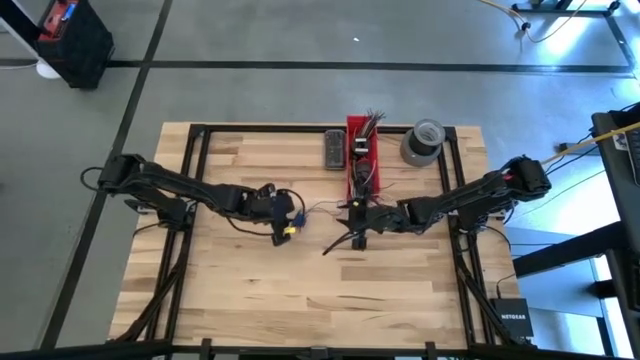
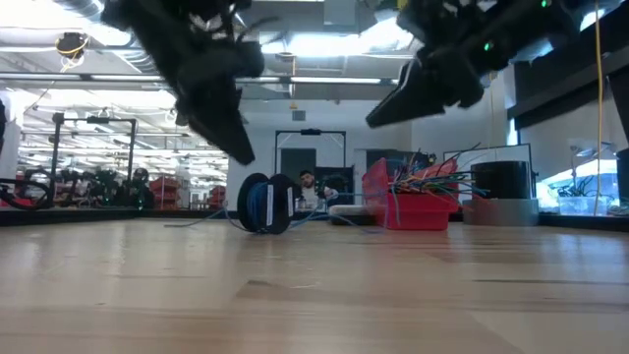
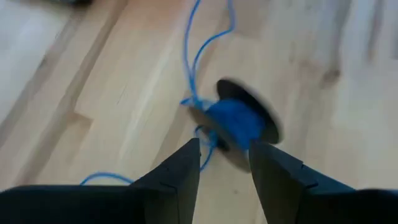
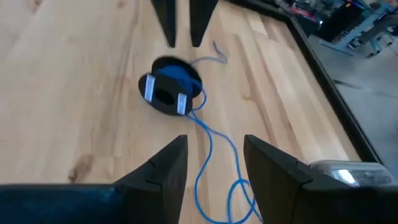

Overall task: Coil cords
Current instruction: Coil the blue wire into the black spool

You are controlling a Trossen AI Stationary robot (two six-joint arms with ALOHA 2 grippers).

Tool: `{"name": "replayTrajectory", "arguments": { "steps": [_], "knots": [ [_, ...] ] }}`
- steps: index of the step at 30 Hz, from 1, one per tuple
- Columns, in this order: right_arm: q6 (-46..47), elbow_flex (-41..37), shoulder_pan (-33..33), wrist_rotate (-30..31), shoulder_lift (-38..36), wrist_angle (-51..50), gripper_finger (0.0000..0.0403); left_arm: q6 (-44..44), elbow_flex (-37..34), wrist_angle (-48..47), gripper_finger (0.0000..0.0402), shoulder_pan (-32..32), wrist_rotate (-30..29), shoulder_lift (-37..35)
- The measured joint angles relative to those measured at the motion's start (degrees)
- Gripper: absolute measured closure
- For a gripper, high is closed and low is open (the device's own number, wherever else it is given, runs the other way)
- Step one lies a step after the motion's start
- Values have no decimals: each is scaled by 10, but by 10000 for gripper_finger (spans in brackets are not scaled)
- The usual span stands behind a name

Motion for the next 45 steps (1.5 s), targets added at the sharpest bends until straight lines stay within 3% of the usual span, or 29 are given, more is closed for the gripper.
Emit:
{"name": "replayTrajectory", "arguments": {
  "steps": [9, 21, 30, 33, 39, 45],
  "knots": [
    [-18, 2, 0, 26, 37, 31, 242, -28, -86, 145, 275, 12, 4, 0],
    [-14, 2, 0, 26, 37, 25, 242, -42, -87, 164, 274, -4, 14, -19],
    [-10, 2, 0, 26, 37, 24, 242, -34, -92, 178, 276, 4, -2, 36],
    [-10, 2, 0, 26, 37, 20, 242, -9, -92, 175, 297, 5, -4, 39],
    [-15, 2, 0, 26, 37, 21, 242, 44, -92, 180, 385, 5, -4, 39],
    [-16, 2, 0, 26, 37, 20, 242, 72, -92, 196, 393, 5, -7, 39]
  ]
}}
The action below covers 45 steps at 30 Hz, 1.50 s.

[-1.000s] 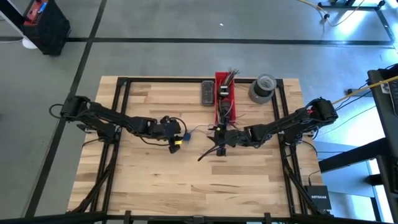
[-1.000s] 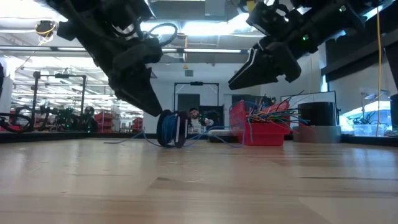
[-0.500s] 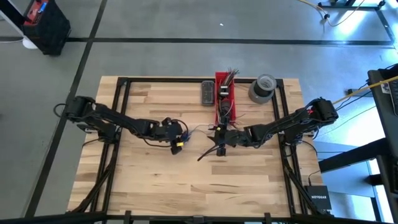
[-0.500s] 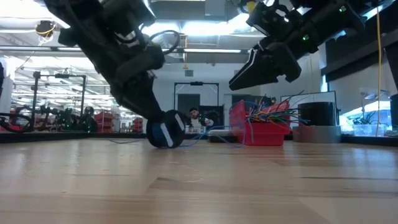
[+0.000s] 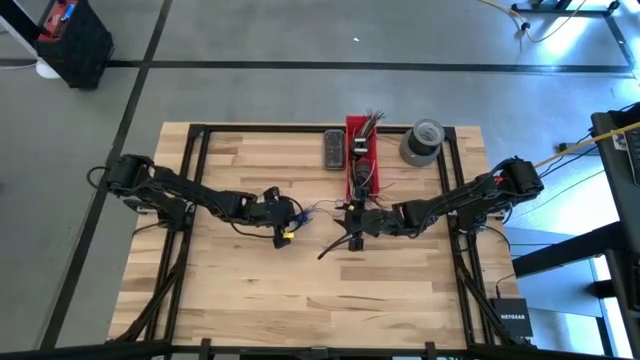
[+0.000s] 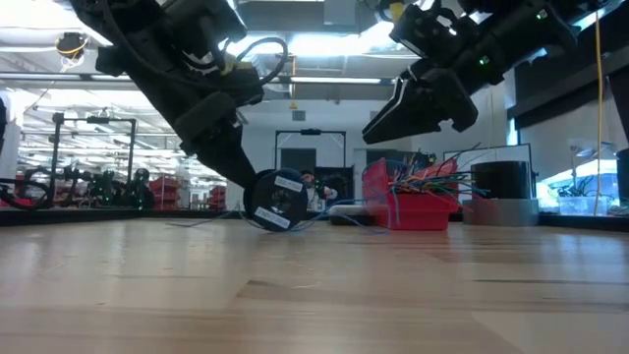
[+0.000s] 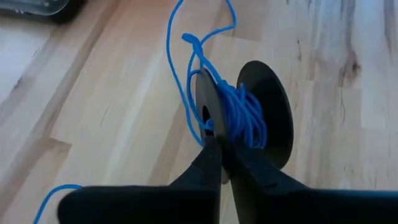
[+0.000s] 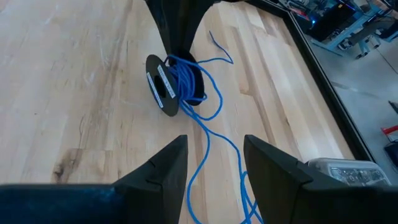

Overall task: Coil cords
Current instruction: Coil the blue wire into the black spool

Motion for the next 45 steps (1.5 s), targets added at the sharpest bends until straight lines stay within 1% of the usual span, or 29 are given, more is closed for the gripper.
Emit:
{"name": "replayTrajectory", "arguments": {
  "steps": [6, 8, 10, 14, 17, 21, 24, 27, 29, 31, 33, 38, 42, 45],
  "knots": [
    [15, 0, 0, -5, 0, 0, 242, 24, 0, -4, 397, -5, -1, -5],
    [17, 0, 0, -17, 0, 1, 242, 38, 0, -6, 398, -9, -2, -16],
    [17, 0, 0, -11, -10, -14, 242, 58, 5, -17, 398, -15, -2, -32],
    [15, 0, 1, -1, -78, -60, 242, 101, 36, -73, 399, -24, -15, -69],
    [10, 0, 0, 0, -140, -81, 242, 162, 68, -99, 398, -29, -16, -95],
    [-16, 1, -1, -10, -217, -58, 242, 266, 110, -97, 398, -32, -14, -116],
    [-29, 1, -5, -34, -239, -26, 242, 313, 139, -90, 398, -32, -14, -118],
    [-43, 1, -12, -66, -235, 14, 242, 351, 149, -68, 398, -29, 15, -118],
    [-50, 1, -17, -94, -223, 27, 242, 355, 150, -47, 397, -27, 47, -117],
    [-51, 0, -25, -111, -211, 35, 242, 355, 150, -38, 397, -27, 57, -117],
    [-47, 0, -31, -120, -201, 38, 242, 358, 150, -39, 397, -29, 57, -117],
    [-47, 0, -30, -120, -180, 30, 242, 367, 150, -30, 397, -42, 57, -117],
    [-52, 0, -30, -124, -150, 53, 242, 368, 149, -34, 396, -54, 58, -117],
    [-62, 0, -30, -152, -124, 75, 242, 373, 149, -11, 396, -60, 57, -117]
  ]
}}
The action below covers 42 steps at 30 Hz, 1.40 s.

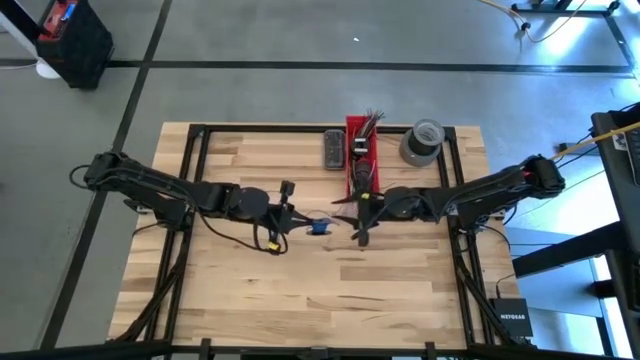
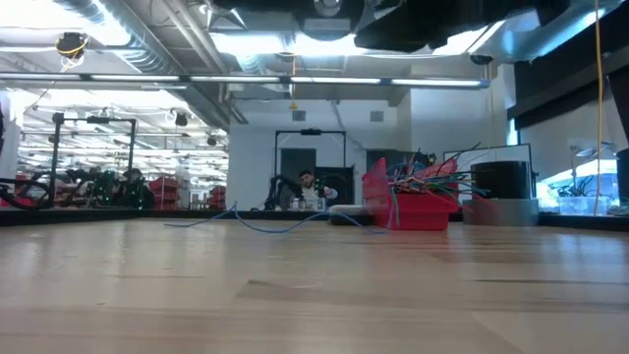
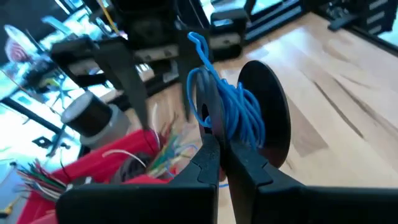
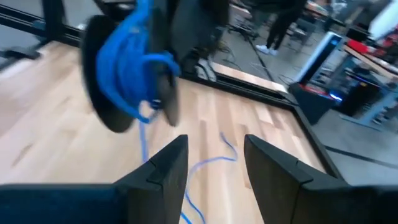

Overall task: Coil cords
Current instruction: Coil the blue wire into the black spool

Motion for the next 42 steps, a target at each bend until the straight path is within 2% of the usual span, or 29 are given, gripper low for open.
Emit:
{"name": "replayTrajectory", "arguments": {
  "steps": [12, 19, 23, 30, 36, 42],
  "knots": [
    [-2, 0, 0, -99, 0, 31, 243, -5, 0, -15, 396, -5, -2, 0],
    [0, 0, 0, -92, 1, 52, 248, -19, 0, -12, 396, -6, -2, 1],
    [1, 1, 0, -106, 15, 61, 272, -9, 0, 5, 396, -5, -2, 10],
    [-31, 0, 1, -88, 25, 68, 323, -7, 0, 6, 396, -5, -3, 17],
    [-35, 6, 1, -97, 24, 47, 392, -13, 0, 14, 396, -4, -3, 17],
    [-45, 6, 1, -93, 24, 51, 388, -69, 0, 6, 395, -6, 0, 17]
  ]
}}
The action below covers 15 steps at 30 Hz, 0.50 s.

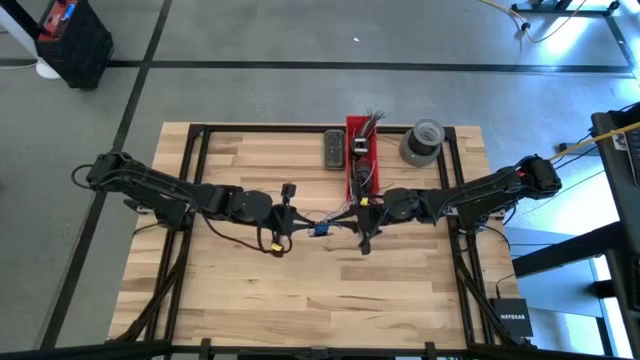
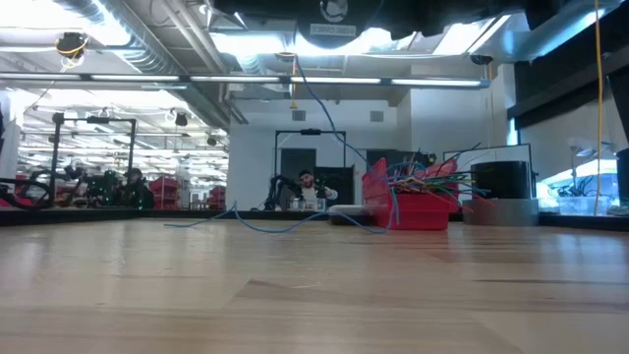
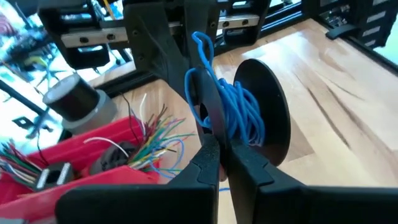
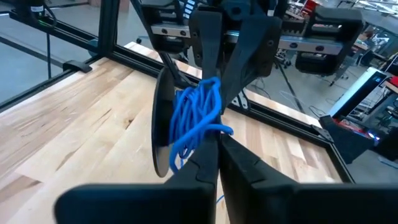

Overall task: Coil cords
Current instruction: Coil the blue wire into the black spool

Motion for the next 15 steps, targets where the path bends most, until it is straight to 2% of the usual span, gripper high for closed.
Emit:
{"name": "replayTrajectory", "arguments": {
  "steps": [3, 6, 11, 15],
  "knots": [
    [4, 0, -1, -5, 0, 0, 397, -28, 0, 1, 381, 0, 1, 0],
    [7, 1, 0, 14, 0, -6, 393, -43, 0, 1, 348, 0, -1, 0],
    [-1, 6, 0, 90, -22, -63, 398, -61, 1, -28, 288, 1, -26, -8],
    [12, 23, 4, 157, -64, -134, 397, -86, 1, -81, 266, -1, -68, -37]
  ]
}}
